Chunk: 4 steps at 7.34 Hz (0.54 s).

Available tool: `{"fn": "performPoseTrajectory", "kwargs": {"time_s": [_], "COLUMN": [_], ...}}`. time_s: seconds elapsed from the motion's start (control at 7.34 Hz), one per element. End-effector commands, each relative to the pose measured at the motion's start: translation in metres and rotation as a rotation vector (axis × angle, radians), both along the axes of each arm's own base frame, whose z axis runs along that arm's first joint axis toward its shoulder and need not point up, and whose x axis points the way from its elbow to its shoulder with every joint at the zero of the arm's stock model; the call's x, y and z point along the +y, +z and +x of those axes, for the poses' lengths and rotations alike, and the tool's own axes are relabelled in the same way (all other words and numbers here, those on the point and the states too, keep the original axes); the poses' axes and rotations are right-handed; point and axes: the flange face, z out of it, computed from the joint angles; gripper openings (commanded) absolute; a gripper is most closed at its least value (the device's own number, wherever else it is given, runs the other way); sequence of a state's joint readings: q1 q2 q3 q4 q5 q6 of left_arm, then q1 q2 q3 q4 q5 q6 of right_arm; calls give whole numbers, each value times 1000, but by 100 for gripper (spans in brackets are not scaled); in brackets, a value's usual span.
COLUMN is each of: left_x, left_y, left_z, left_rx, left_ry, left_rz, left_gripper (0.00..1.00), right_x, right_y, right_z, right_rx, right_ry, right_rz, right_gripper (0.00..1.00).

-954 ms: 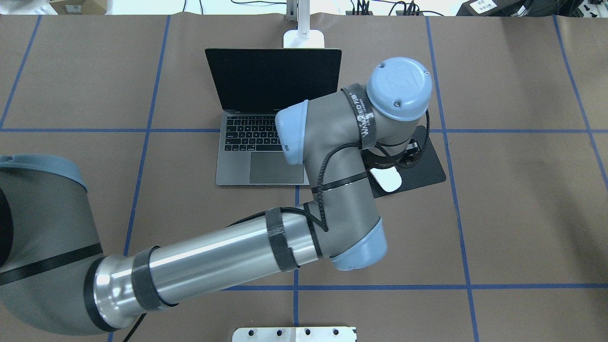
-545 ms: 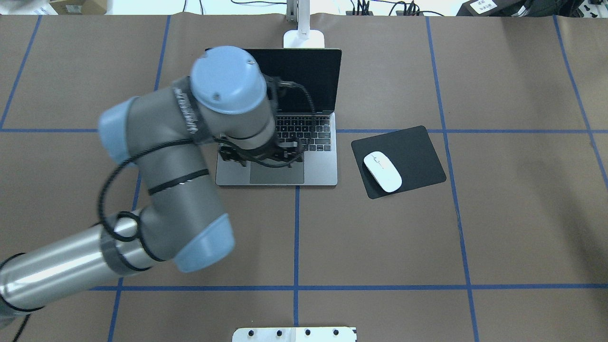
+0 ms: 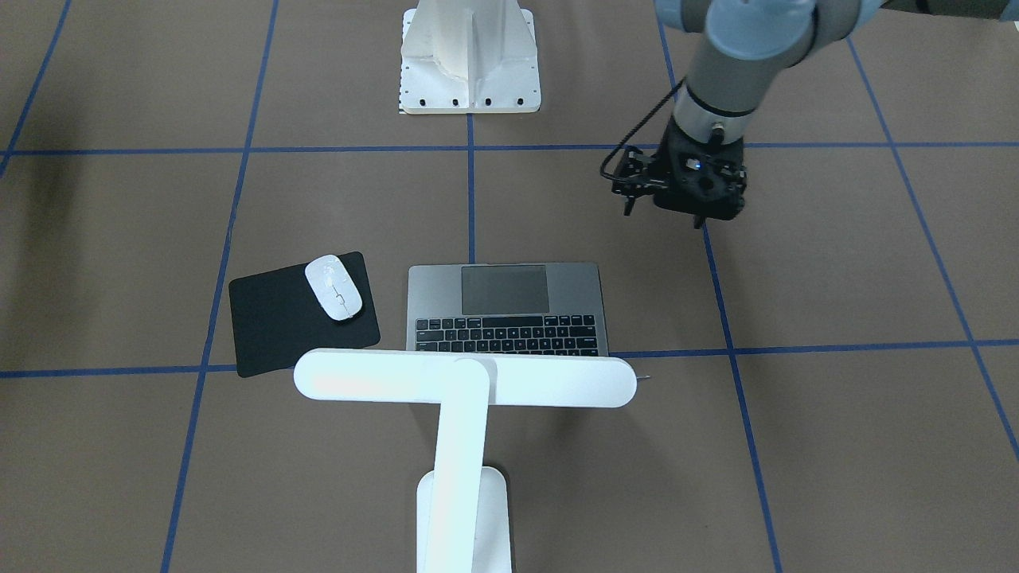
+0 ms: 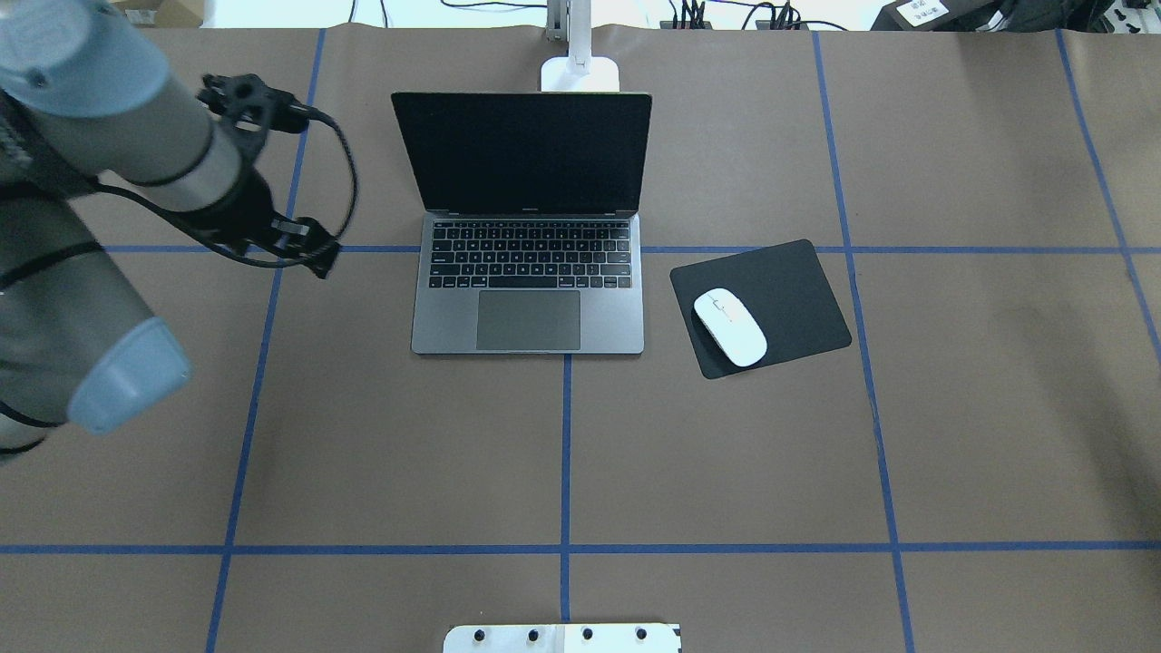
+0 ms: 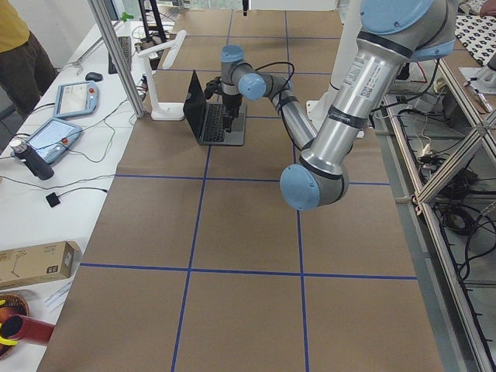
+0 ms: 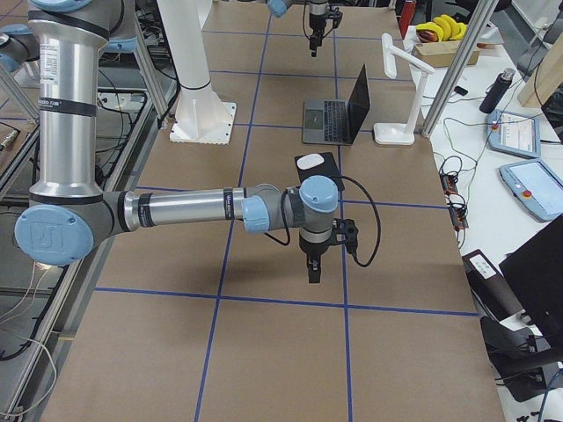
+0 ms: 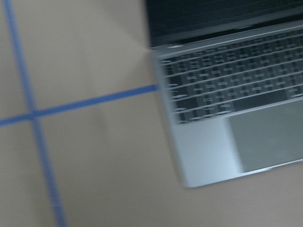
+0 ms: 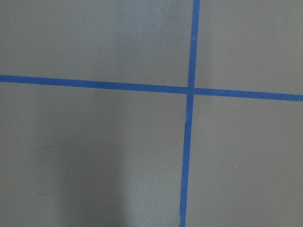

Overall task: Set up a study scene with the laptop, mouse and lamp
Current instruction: 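Withdraw the left gripper away from the mouse pad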

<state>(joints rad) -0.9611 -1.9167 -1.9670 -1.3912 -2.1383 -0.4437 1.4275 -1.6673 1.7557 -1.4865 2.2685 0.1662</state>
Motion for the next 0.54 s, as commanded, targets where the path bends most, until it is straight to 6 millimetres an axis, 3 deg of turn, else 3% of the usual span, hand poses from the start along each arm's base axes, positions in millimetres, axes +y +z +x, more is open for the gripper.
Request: {"fn": "performPoseTrajectory", "kwargs": {"time_s": [0.0, 0.14, 0.27, 0.41], "left_x": [-18, -14, -10, 9], "left_y": [96, 146, 183, 225], "left_z": [-141, -192, -238, -272], "left_rx": [-21, -42, -60, -72], "left_ry": [72, 92, 92, 85], "left_rz": [55, 57, 57, 21], "left_gripper": [100, 100, 100, 100], "right_x": [7, 12, 13, 15], "right_y": [6, 11, 12, 14], "right_z": [11, 18, 23, 24], "right_rx": [1, 3, 4, 5], "right_ry": [-2, 1, 1, 3], "right_rz": [7, 7, 12, 10], "right_gripper": [100, 100, 100, 100]}}
